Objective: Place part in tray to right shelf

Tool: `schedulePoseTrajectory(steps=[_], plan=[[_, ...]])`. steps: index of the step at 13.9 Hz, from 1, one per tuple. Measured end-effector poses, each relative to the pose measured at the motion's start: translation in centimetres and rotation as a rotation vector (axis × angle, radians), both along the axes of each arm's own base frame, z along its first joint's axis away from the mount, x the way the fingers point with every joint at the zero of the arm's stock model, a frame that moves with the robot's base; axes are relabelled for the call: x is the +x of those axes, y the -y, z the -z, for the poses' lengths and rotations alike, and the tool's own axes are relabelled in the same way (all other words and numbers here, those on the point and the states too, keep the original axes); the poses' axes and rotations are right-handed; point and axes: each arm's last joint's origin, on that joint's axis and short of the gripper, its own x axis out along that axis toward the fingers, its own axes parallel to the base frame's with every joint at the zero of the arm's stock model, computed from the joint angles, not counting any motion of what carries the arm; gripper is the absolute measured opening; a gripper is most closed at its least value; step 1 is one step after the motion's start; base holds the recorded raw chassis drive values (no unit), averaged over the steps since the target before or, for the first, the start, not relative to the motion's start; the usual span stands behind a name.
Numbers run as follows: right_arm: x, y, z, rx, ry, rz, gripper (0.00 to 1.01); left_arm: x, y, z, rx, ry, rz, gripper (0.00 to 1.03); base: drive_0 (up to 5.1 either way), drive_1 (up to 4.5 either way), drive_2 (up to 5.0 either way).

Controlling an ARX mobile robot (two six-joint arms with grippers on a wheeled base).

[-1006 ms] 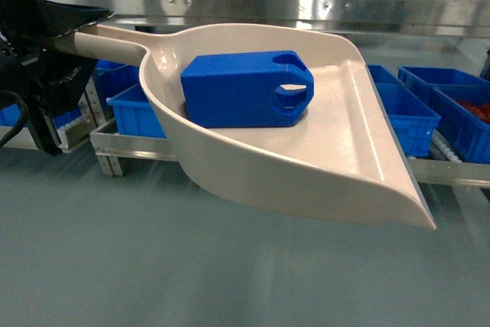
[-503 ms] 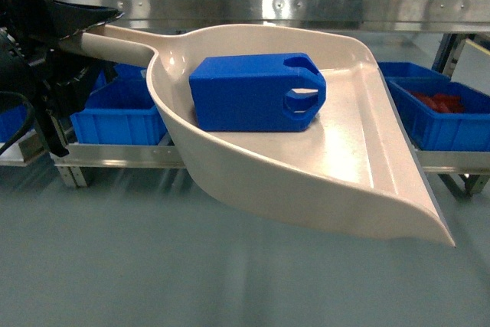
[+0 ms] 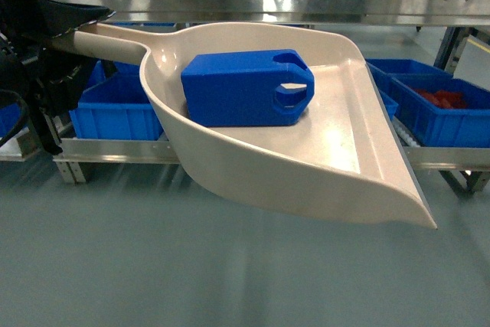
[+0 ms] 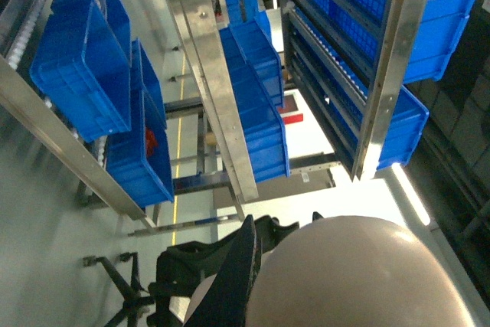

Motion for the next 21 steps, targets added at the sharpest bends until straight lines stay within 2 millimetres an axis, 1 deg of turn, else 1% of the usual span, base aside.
schedulePoseTrajectory(steps=[21], plan=[[-0.01,-0.01,0.08,-0.002,-0.005,-0.002,0.98,0.01,-0.06,0.05,0.001,-0.003,-0.002,0.14,0.0,0.00,0.0]])
